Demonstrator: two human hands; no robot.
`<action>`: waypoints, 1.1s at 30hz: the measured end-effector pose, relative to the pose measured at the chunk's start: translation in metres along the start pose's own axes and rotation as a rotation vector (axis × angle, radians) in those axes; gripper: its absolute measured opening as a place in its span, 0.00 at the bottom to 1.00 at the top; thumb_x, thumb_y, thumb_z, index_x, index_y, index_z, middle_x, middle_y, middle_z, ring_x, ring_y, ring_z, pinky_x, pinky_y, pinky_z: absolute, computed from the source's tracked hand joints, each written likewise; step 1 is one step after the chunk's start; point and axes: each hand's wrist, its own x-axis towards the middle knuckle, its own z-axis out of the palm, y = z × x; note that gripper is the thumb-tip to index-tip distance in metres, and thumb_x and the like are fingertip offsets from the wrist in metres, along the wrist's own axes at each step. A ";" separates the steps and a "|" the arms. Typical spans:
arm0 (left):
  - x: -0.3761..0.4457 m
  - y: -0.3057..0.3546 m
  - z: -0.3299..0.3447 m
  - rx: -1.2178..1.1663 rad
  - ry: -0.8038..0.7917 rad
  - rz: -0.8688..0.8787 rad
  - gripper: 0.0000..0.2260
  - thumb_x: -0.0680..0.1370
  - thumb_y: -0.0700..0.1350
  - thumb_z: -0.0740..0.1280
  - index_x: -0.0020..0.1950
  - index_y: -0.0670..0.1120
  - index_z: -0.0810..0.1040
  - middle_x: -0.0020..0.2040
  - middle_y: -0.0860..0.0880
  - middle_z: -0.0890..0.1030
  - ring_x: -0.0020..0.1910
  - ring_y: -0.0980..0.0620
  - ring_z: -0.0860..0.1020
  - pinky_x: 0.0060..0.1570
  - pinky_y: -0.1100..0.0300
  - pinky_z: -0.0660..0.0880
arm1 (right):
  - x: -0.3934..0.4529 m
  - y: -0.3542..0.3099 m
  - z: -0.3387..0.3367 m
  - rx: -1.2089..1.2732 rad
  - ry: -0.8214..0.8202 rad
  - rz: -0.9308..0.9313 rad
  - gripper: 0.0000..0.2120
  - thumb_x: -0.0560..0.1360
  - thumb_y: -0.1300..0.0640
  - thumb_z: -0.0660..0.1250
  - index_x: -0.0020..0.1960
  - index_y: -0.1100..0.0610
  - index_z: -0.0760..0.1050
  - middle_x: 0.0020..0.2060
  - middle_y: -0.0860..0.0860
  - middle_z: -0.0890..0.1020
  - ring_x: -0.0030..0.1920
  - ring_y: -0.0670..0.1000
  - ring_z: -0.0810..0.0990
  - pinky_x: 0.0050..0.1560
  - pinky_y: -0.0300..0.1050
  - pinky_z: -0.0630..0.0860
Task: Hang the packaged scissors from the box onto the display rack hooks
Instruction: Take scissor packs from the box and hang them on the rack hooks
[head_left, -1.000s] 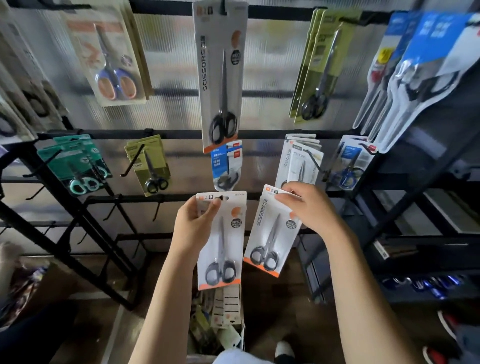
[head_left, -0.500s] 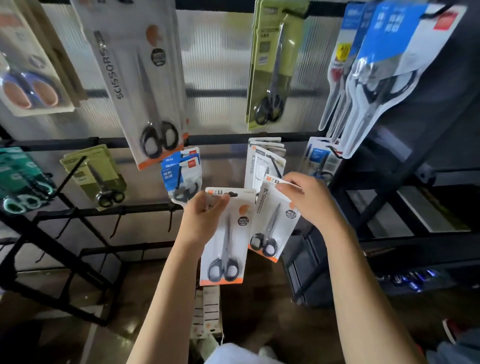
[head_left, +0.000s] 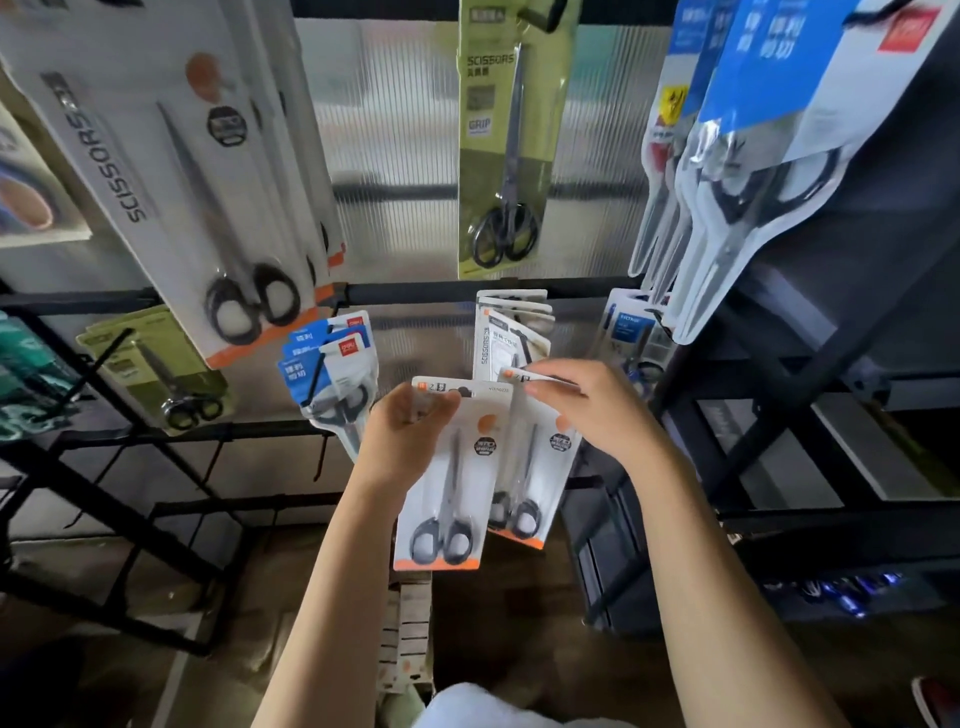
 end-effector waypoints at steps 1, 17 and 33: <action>0.001 0.000 0.001 -0.006 -0.005 -0.002 0.05 0.76 0.44 0.68 0.40 0.45 0.77 0.36 0.54 0.80 0.35 0.61 0.78 0.34 0.70 0.70 | 0.002 0.001 -0.002 0.015 -0.029 0.007 0.14 0.76 0.53 0.68 0.61 0.50 0.78 0.52 0.44 0.81 0.41 0.45 0.81 0.33 0.34 0.77; 0.010 -0.009 0.007 -0.049 -0.062 0.024 0.03 0.77 0.42 0.67 0.47 0.44 0.80 0.42 0.50 0.84 0.43 0.53 0.81 0.43 0.61 0.76 | 0.013 0.022 -0.008 0.071 -0.169 -0.106 0.15 0.76 0.50 0.66 0.63 0.47 0.76 0.41 0.46 0.80 0.39 0.40 0.78 0.39 0.31 0.74; 0.013 0.000 0.027 -0.088 -0.237 0.060 0.03 0.77 0.41 0.67 0.44 0.43 0.79 0.41 0.50 0.84 0.41 0.55 0.82 0.39 0.66 0.74 | 0.051 0.037 0.003 -0.171 0.115 -0.309 0.10 0.79 0.54 0.63 0.59 0.54 0.76 0.46 0.51 0.84 0.40 0.48 0.81 0.35 0.34 0.75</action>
